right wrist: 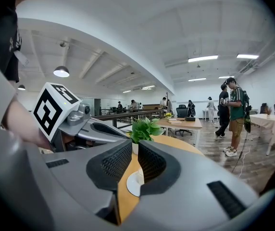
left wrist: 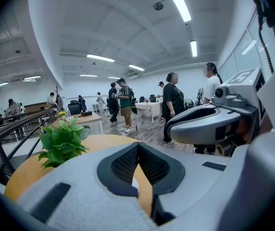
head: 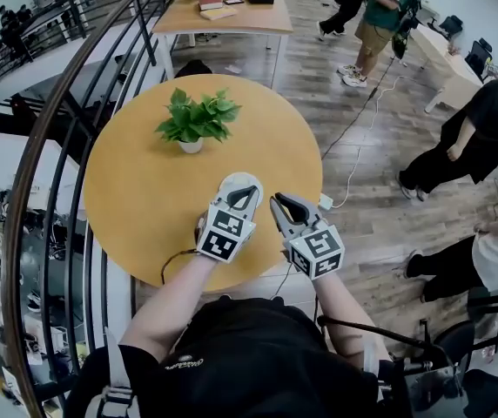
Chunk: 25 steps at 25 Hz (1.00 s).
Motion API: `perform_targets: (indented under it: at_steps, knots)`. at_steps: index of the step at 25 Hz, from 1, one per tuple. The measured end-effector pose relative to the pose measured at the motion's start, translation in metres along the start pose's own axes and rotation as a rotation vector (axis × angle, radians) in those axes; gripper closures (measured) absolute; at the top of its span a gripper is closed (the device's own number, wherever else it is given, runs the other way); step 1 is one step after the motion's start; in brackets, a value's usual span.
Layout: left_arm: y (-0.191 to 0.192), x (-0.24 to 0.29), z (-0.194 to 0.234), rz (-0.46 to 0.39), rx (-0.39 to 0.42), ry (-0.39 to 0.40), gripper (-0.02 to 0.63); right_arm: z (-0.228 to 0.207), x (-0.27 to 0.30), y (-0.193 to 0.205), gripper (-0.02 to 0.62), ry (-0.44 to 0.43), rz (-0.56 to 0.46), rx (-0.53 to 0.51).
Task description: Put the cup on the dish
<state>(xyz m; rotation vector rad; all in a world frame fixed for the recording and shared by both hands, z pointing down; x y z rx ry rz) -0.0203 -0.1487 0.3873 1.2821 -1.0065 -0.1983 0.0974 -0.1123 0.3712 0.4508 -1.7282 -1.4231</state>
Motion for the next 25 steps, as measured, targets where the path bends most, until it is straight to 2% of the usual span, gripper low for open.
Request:
perform_targets:
  at_steps: [25]
  knots:
    - [0.018, 0.01, 0.0, 0.025, -0.025, 0.003, 0.598, -0.002, 0.009, 0.025, 0.555, -0.016, 0.046, 0.03]
Point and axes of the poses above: the fingertips, and each gripper's own axes: x forward along the fingers, z to its left, y out of its underside, the point moved 7 cm from there along -x, backward along the fingers, and after that the axes turned 9 degrees about z, right-handed, at the moved point
